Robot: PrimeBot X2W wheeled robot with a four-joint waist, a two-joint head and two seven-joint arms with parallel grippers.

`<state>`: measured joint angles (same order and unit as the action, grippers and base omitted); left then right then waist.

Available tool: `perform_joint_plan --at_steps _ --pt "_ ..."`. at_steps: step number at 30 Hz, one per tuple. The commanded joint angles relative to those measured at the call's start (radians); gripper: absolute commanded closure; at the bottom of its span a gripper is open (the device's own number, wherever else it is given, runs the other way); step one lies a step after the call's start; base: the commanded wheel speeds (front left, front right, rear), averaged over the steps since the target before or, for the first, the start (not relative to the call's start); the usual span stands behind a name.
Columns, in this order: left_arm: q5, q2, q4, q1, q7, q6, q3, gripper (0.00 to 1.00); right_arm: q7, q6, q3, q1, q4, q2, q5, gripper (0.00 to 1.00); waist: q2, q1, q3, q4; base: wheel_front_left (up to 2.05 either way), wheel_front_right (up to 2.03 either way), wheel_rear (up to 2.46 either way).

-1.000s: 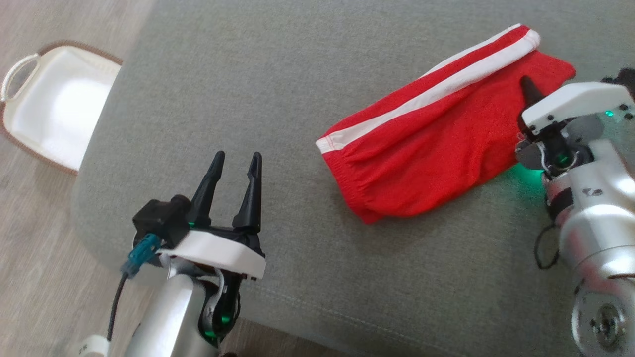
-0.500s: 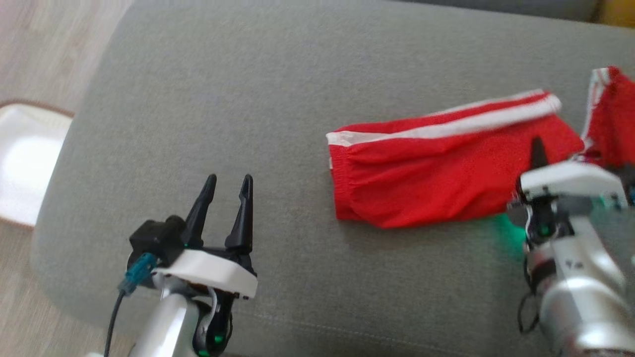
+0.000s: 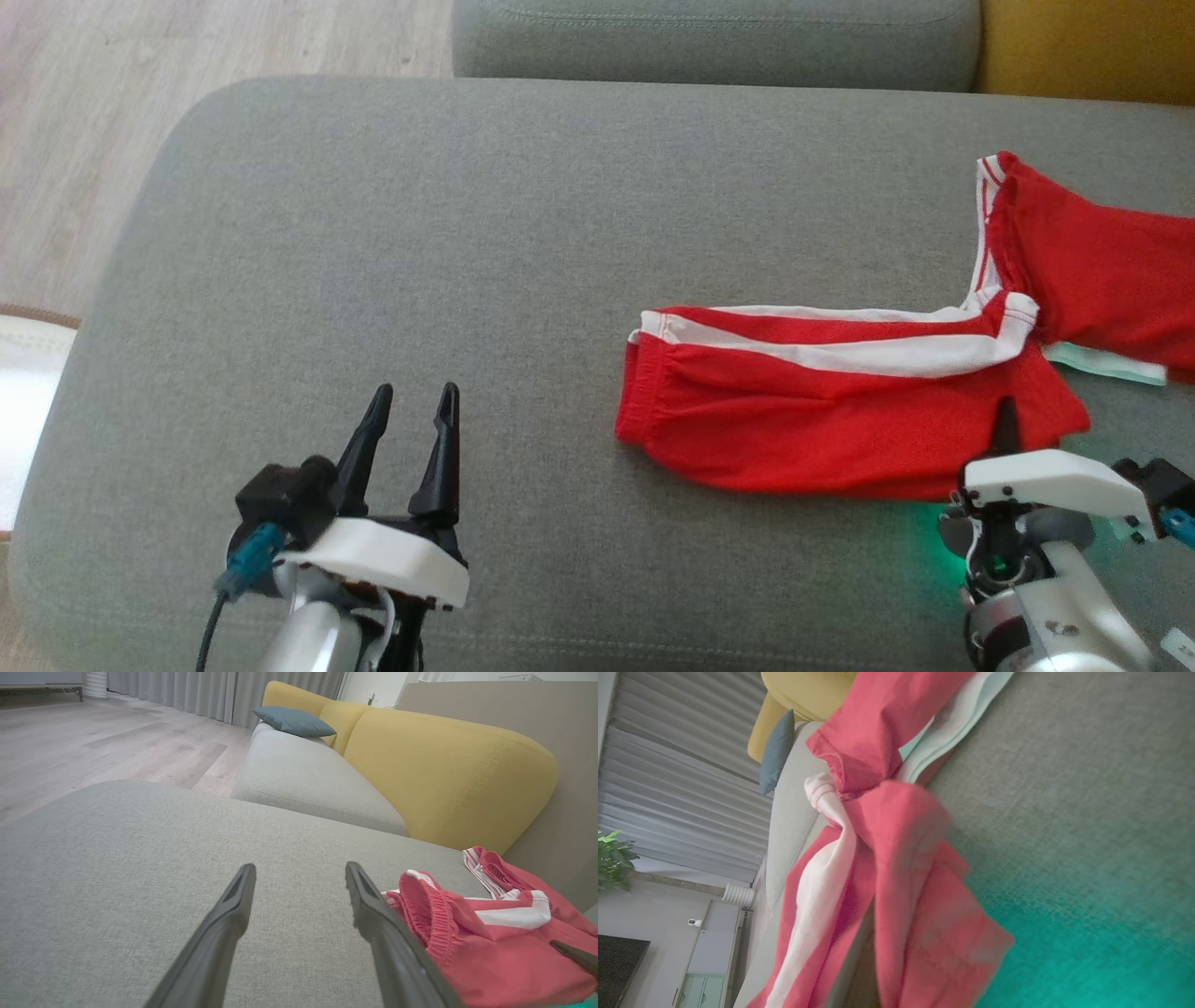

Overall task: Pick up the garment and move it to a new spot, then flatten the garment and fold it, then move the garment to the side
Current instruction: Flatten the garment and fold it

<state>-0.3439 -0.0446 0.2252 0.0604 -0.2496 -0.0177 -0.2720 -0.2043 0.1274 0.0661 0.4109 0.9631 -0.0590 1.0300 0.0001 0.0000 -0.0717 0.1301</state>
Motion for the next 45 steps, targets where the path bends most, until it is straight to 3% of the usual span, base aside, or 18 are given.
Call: perform_joint_plan --at_steps 1,13,22,37,38,39,45 --pt "0.007 -0.006 -0.033 0.023 -0.012 -0.002 0.039 0.00 -0.017 0.003 -0.044 0.020 -0.038 0.009 0.004 1.00 -0.0001 0.0000 0.004 -0.002 0.00 0.00 0.00" --pt "0.021 -0.006 -0.022 0.003 -0.012 -0.009 0.047 0.00 -0.039 0.003 -0.239 -0.005 -0.212 0.009 0.098 1.00 -0.0001 0.0000 0.045 0.024 0.00 0.00 0.00" --pt "0.020 -0.006 -0.015 -0.012 -0.012 -0.009 0.041 0.00 -0.040 0.003 -0.452 -0.058 -0.369 0.009 0.181 1.00 -0.0001 0.0000 0.070 0.046 0.00 0.00 0.00" --pt "0.021 -0.006 -0.008 -0.023 -0.012 -0.007 0.036 0.00 -0.040 0.003 -0.717 -0.041 -0.335 0.009 0.228 1.00 -0.0001 0.0000 0.080 0.117 0.00 0.00 0.00" --pt "0.020 -0.006 -0.008 -0.023 -0.012 -0.006 0.036 0.00 -0.039 0.003 -0.736 -0.038 -0.328 0.009 0.225 0.62 -0.0001 0.0000 0.080 0.121 0.00 0.00 0.00" --pt "0.020 -0.006 -0.008 -0.023 -0.012 -0.006 0.036 0.00 -0.039 0.003 -0.754 -0.034 -0.324 0.009 0.224 0.00 -0.0001 0.0000 0.079 0.124 0.00 0.00 0.00" --pt "0.018 -0.006 -0.007 -0.024 -0.012 -0.005 0.036 0.00 -0.019 0.003 -0.847 -0.016 -0.286 0.009 0.236 0.00 -0.0001 0.0000 0.078 0.143 0.00 0.00 0.00"
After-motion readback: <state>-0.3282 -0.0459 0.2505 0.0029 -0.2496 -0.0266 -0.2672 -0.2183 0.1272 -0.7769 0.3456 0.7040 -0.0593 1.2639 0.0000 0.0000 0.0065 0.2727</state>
